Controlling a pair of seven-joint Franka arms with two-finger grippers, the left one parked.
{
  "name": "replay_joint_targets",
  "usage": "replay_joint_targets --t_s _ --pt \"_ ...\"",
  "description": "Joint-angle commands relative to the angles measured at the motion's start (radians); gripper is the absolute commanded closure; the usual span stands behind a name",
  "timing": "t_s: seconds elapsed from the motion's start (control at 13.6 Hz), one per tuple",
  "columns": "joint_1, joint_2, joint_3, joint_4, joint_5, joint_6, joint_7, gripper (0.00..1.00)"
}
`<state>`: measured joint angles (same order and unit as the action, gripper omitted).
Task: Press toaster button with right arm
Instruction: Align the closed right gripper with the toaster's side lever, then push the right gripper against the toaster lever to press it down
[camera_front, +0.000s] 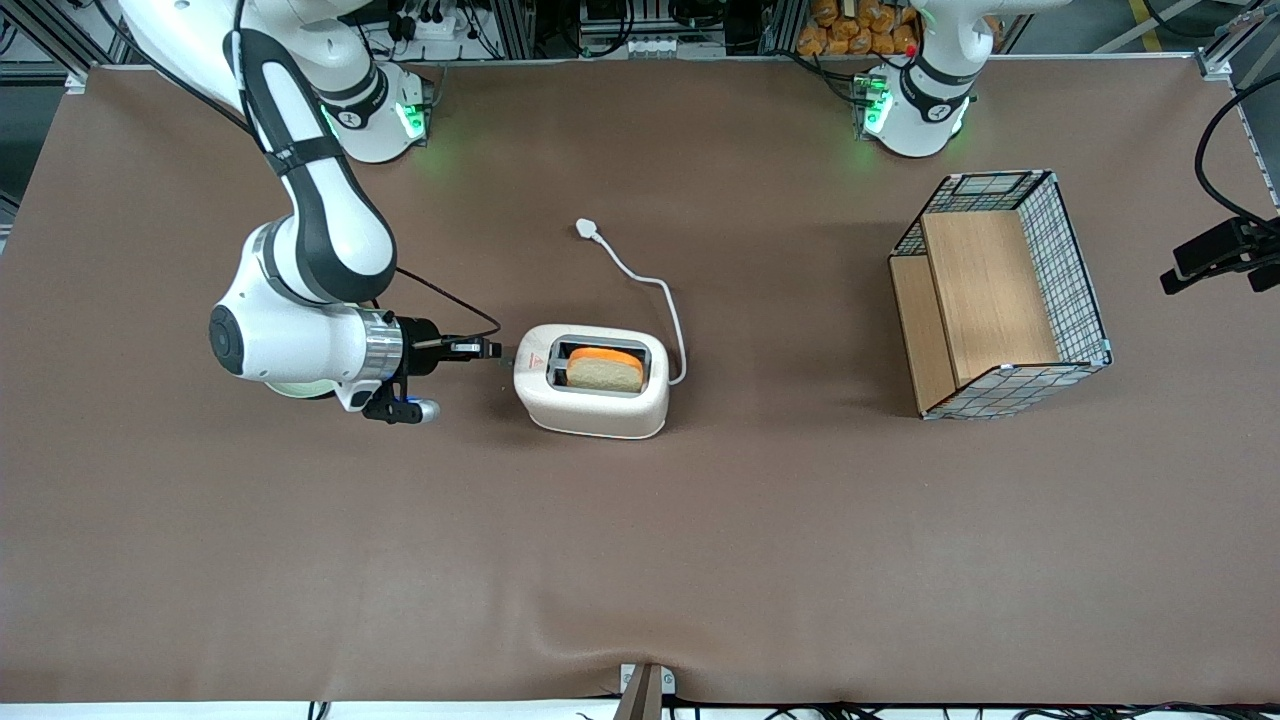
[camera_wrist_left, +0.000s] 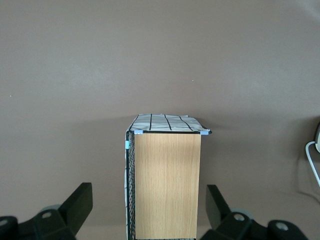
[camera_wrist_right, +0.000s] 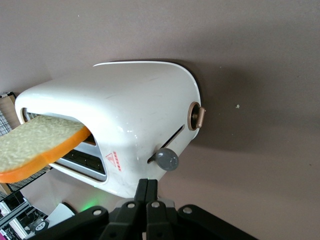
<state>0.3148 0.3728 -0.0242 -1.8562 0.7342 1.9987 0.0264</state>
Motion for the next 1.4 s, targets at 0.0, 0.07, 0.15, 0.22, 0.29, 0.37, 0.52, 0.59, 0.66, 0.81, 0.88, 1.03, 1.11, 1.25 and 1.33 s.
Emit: replay_joint_targets --t_s 0.0,0.07,0.15,0.22,0.29,0.37,0.52,0.59,0.66,0.81,0.88,1.03,1.11,1.25,1.33 --pt "0.000 0.020 0.004 -0.005 0.033 0.035 -0.029 1.00" --pt "0.004 0.021 0.004 -0.005 0.033 0.040 -0.029 1.00" --pt "0.009 0.021 0.004 -0.005 0.033 0.040 -0.029 1.00" --pt "0.007 0.023 0.004 -0.005 0.033 0.040 -0.029 1.00" --pt "0.007 0.031 0.004 -0.005 0.033 0.042 -0.029 1.00" --pt "0.009 0.037 0.004 -0.003 0.033 0.054 -0.029 1.00" --pt "0.021 0.047 0.004 -0.003 0.033 0.072 -0.029 1.00" --pt "0.020 0.051 0.004 -0.003 0.033 0.077 -0.029 1.00" --pt "0.020 0.058 0.004 -0.003 0.033 0.080 -0.029 1.00" --pt "0.018 0.070 0.004 -0.003 0.033 0.089 -0.031 1.00" --pt "0.018 0.075 0.004 -0.003 0.033 0.097 -0.031 1.00" --pt "0.017 0.084 0.004 -0.003 0.034 0.098 -0.031 1.00" --pt "0.017 0.087 0.004 -0.003 0.034 0.098 -0.031 1.00" --pt "0.012 0.100 0.004 -0.005 0.040 0.103 -0.063 1.00" --pt "0.009 0.112 0.004 -0.005 0.057 0.103 -0.083 1.00"
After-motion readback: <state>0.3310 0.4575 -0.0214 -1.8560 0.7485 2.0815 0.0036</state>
